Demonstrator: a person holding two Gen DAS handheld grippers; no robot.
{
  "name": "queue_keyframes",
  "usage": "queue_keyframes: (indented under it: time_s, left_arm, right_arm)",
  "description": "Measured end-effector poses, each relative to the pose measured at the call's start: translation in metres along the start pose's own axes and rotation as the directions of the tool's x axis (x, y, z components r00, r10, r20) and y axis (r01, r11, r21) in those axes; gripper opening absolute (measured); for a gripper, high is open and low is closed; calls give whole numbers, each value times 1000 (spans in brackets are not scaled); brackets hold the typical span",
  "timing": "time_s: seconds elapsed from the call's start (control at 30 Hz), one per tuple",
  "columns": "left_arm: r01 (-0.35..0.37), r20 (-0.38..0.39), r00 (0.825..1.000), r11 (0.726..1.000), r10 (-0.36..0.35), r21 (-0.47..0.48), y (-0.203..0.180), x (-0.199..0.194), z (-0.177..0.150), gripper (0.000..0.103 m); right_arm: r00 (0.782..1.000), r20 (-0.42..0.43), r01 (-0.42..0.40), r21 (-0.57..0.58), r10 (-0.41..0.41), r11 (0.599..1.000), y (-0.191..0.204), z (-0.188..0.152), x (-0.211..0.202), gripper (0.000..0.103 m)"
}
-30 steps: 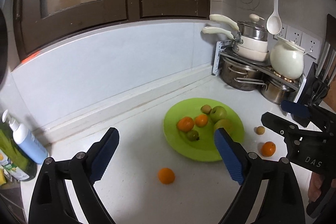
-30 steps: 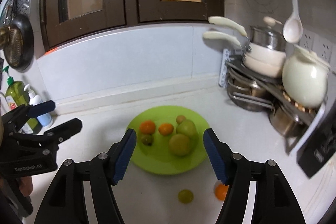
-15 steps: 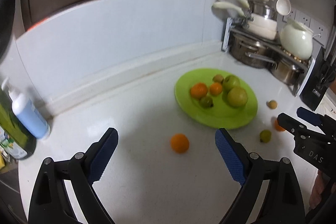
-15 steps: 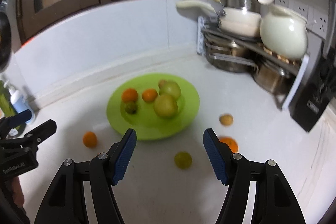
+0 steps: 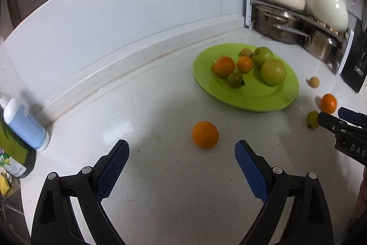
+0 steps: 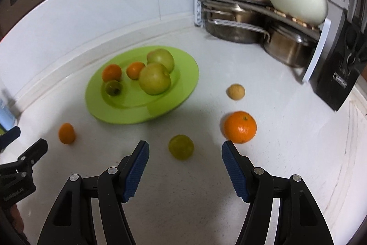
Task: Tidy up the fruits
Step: 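Withdraw both tools from the plate toward the loose fruits, then grasp an orange with the left tool while the right tool grasps the yellow-green fruit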
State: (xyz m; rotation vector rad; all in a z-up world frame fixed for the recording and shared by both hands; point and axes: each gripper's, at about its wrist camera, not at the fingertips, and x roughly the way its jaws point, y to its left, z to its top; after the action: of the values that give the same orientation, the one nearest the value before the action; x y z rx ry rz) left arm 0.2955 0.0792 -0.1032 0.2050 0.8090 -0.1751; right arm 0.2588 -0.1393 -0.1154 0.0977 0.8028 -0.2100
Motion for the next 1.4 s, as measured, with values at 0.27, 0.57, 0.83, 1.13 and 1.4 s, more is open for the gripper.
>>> queue_keyframes:
  time_s: [0.27, 0.57, 0.83, 1.13, 1.4]
  left_arm:
    - [34, -20, 999, 999, -34, 19, -5, 24, 7, 84]
    - [92, -66, 993, 996, -93, -10, -5, 48, 11, 57]
    - [114, -69, 991, 993, -114, 1, -9, 52, 13, 33]
    - [123, -45, 992, 992, -122, 15, -11, 41, 12, 33]
    - [140, 3, 990, 990, -141, 29, -16, 12, 14, 33]
  right_arm:
    - [999, -45, -13, 22, 14, 1000, -4, -2, 21, 56]
    - [997, -70, -20, 9, 20, 1000, -3, 0, 32, 41]
    - [997, -75, -22, 6, 23, 1000, -4, -1, 35, 31]
    - [998, -54, -27, -1, 27, 1000, -5, 0, 26, 30]
    - [999, -12, -52, -32, 51, 998, -6, 5, 8, 30]
